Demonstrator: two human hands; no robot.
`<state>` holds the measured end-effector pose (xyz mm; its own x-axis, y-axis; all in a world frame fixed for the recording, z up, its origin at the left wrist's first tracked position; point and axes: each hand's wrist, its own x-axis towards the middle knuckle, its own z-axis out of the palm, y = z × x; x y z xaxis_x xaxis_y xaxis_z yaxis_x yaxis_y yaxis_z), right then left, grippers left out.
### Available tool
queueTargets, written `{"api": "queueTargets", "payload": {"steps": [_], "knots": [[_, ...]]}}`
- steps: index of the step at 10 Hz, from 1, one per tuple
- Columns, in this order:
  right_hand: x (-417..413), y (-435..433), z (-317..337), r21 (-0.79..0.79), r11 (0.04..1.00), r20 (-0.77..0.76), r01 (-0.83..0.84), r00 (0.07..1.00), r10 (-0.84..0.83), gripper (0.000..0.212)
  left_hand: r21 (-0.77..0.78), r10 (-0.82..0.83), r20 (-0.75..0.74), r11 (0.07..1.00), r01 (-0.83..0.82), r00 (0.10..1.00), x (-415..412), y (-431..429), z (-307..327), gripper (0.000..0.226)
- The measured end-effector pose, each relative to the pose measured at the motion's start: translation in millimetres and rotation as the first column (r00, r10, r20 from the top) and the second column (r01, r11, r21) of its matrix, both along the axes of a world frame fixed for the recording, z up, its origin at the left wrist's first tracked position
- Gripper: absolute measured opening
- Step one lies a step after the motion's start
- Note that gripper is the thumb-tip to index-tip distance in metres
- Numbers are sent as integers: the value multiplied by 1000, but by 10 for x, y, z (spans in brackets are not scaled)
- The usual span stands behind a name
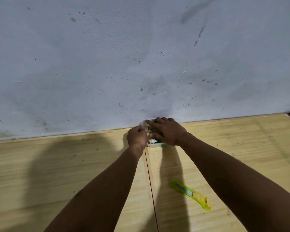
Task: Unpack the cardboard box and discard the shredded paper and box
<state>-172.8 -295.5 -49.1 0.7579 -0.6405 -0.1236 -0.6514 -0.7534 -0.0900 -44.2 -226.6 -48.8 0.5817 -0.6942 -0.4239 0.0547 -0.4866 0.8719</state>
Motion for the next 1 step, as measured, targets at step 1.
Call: {"api": "queueTargets", "payload": {"steps": [1], "knots": [[-11,138,154,31,999,252,34,967,-41,46,-39,-26,-107,999,22,994,79,345,-24,28]]}}
